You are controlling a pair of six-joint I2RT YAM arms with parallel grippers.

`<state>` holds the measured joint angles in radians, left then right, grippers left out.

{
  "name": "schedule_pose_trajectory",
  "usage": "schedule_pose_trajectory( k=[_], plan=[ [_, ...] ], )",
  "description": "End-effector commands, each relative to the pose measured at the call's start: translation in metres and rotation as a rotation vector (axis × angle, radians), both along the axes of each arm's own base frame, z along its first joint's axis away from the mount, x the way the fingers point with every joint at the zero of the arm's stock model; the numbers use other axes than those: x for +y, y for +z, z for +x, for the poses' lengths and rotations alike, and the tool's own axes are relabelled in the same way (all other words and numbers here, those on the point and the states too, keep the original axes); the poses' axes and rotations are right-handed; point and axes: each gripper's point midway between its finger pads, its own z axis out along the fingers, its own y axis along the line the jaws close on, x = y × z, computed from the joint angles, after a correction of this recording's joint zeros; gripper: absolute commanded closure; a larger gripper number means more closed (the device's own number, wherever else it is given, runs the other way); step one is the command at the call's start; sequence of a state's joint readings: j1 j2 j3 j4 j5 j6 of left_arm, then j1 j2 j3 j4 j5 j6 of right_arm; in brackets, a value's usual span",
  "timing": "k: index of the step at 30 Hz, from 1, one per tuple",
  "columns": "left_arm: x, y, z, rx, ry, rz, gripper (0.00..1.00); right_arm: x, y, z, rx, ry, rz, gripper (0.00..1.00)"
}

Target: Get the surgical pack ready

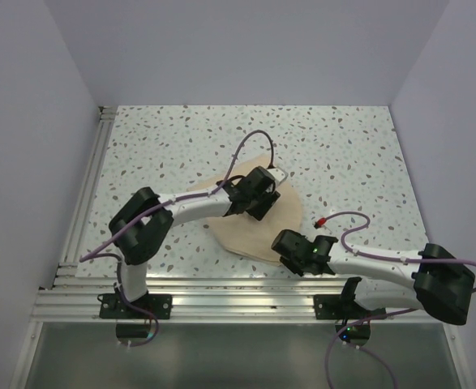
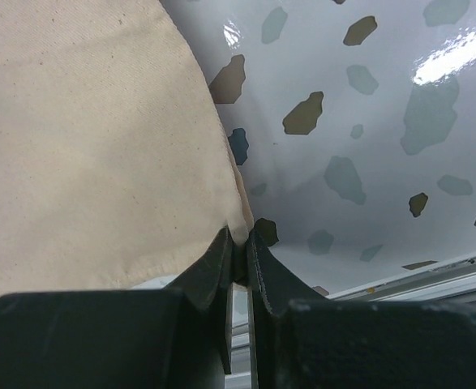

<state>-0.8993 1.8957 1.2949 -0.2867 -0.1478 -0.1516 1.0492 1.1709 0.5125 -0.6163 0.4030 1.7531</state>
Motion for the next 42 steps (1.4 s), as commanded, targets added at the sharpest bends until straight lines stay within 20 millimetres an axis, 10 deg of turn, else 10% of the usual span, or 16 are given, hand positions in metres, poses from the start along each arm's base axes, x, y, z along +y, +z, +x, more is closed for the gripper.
schedule_pose_trajectory(
  k=[1, 10, 18, 22, 42],
  plan=[
    [0.011, -0.022, -0.002, 0.02, 0.005, 0.12, 0.42, -0.033, -0.016, -0.012, 0.032, 0.014, -0.139, 1.0],
    [0.036, -0.069, -0.007, 0.072, 0.069, 0.255, 0.62, -0.034, -0.014, -0.008, 0.009, 0.014, -0.15, 1.0],
    [0.044, -0.098, -0.025, 0.171, 0.073, 0.303, 1.0, -0.032, -0.012, -0.004, -0.013, 0.021, -0.147, 1.0],
    [0.055, -0.103, -0.025, 0.161, 0.112, 0.334, 1.0, -0.031, -0.009, 0.0, -0.035, 0.027, -0.148, 1.0],
    [0.009, 0.044, 0.024, 0.238, 0.116, -0.163, 1.0, 0.012, 0.009, 0.064, -0.196, 0.355, -0.072, 1.0]
  ],
)
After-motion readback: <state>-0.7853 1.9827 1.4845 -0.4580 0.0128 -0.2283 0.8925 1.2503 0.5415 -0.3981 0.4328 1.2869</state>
